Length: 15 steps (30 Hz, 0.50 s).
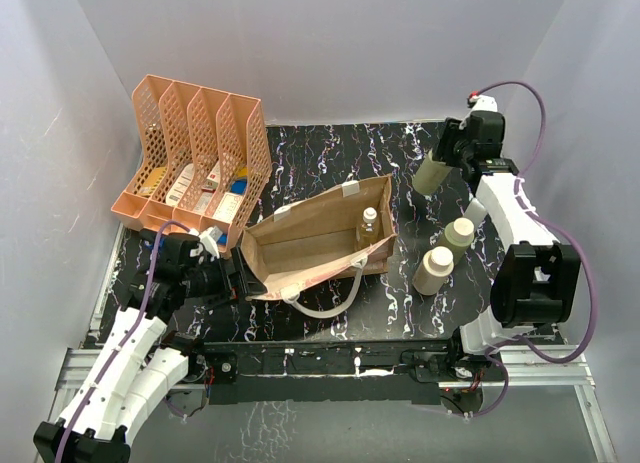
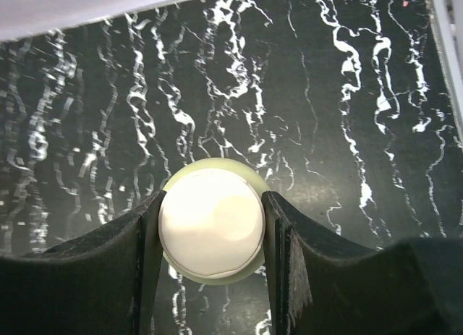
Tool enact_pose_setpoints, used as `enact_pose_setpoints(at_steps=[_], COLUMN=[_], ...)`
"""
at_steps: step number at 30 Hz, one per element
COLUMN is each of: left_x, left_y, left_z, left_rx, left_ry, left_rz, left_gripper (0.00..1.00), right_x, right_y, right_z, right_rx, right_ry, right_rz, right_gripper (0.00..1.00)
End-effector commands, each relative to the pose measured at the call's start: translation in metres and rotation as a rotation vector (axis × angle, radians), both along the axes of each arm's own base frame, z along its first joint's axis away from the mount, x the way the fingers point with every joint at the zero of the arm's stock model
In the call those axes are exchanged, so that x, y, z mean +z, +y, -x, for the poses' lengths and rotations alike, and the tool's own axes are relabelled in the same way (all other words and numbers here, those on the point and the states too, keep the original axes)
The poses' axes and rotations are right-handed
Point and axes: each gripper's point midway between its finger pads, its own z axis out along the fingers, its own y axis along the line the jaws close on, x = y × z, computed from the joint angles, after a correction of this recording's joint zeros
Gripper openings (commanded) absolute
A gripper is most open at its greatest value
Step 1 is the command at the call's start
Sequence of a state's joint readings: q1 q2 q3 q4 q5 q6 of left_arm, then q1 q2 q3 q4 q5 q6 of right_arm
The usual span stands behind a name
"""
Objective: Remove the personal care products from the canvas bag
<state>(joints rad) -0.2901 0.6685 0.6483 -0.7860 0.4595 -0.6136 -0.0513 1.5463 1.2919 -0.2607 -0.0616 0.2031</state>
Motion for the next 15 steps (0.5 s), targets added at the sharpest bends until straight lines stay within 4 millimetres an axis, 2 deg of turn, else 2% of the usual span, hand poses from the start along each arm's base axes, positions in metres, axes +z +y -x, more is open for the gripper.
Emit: enact_pose_setpoints(at_steps=[1, 5, 10, 15], left_x=[0.005, 0.007, 0.008, 0.01], left_y=[0.0, -0.001, -0.002, -0.003], left_z=[0.005, 0.003, 0.002, 0.002], left_rx=[-0.001, -0.002, -0.008, -0.014], left_ry=[0.004, 0.0, 0.003, 0.0], left_rz=[0.013, 0.012, 0.014, 0.021], left_gripper=[0.95, 0.95, 0.95, 0.95], right_x=[0.043, 0.03, 0.008, -0.014], right_y=[-0.021, -0.036, -0.044, -0.041], right_z=[-0.02, -0.021, -0.02, -0.017], right_rx=[-0.086, -0.157, -0.203, -0.201], right_ry=[-0.174, -0.145, -0.099, -0.069], right_rz=[0.194, 0.26, 0.272, 0.246], right_gripper=[0.08, 0.08, 0.08, 0.1])
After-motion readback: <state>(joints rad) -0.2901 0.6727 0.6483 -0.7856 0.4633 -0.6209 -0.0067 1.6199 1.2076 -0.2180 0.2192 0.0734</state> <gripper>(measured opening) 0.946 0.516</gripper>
